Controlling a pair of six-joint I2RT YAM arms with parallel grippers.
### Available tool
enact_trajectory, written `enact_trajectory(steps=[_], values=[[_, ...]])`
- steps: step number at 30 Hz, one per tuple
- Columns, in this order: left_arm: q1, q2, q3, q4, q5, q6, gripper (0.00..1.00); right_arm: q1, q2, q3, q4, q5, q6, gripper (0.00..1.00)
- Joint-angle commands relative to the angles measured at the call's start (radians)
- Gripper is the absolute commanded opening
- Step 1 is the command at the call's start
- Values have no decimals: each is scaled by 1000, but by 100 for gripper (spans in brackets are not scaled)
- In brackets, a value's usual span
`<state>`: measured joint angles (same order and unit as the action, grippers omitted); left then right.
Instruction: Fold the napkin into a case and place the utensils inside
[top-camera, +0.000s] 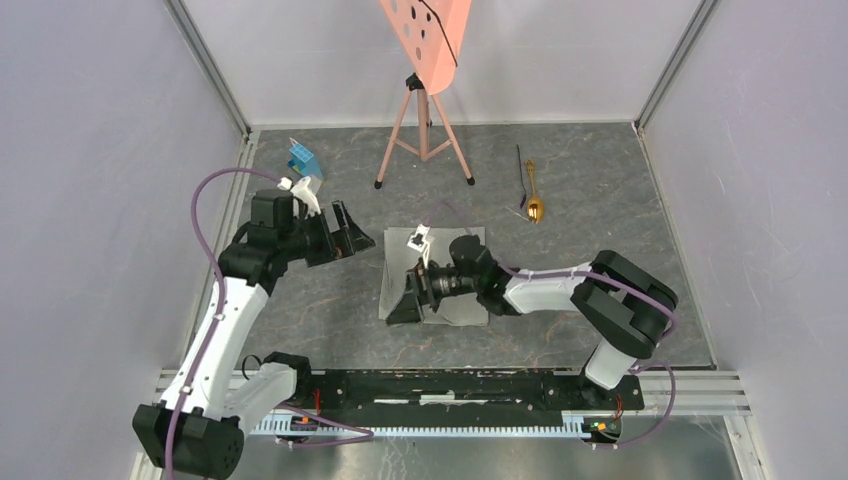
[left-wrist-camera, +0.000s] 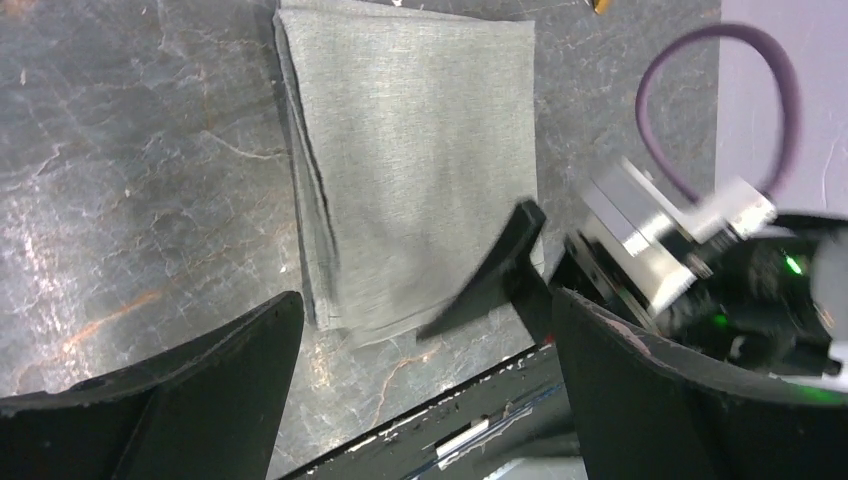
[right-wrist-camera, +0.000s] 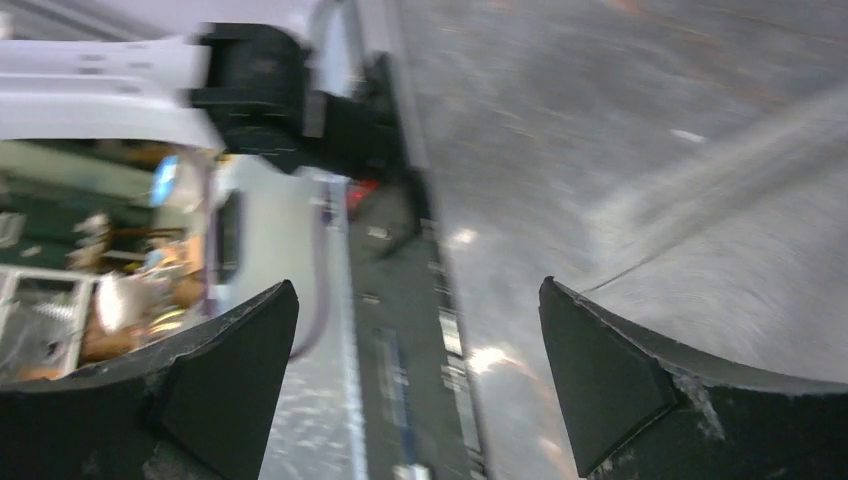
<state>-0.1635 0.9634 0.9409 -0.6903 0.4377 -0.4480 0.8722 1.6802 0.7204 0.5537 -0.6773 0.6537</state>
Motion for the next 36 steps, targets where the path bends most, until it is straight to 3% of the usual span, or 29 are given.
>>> enact_trajectory(steps=[1, 3, 5, 6, 8, 10, 12, 14, 16, 25, 28, 30, 32, 36], values=[[2, -42, -30, -61, -54, -73, 100, 62, -15, -41, 509, -52, 376, 97], [2, -35, -44, -58, -63, -99, 100, 21, -12, -86, 598, -85, 422, 98], [1, -7, -57, -55, -64, -119, 100, -59, -67, -158, 493, -83, 358, 98], [-5, 11, -68, -49, -58, -124, 100, -88, -98, -176, 404, -81, 298, 98], [-38, 62, -92, -25, -70, -145, 100, -116, -180, -159, 54, -49, 75, 98], [-100, 113, -109, 18, -88, -166, 100, -118, -252, -129, -258, 82, -151, 95], [-163, 181, -103, 32, -142, -174, 97, -120, -306, -125, -457, 231, -260, 85], [-219, 238, -95, 51, -185, -189, 96, -119, -340, -151, -577, 368, -308, 70], [-262, 273, -103, 102, -193, -220, 96, -120, -372, -187, -639, 443, -316, 55], [-414, 289, -42, 152, -244, -346, 96, -227, -382, -272, -688, 769, -296, 50], [-419, 283, -19, 155, -242, -358, 97, -297, -330, -196, -766, 963, -302, 38], [-420, 318, 26, 143, -257, -335, 98, -325, -298, -112, -754, 1126, -304, 39], [-419, 395, 100, 129, -272, -281, 100, -332, -238, 15, -720, 1153, -366, 48], [-385, 658, 335, 38, -311, -113, 100, -333, -132, 282, -755, 831, -493, 83]])
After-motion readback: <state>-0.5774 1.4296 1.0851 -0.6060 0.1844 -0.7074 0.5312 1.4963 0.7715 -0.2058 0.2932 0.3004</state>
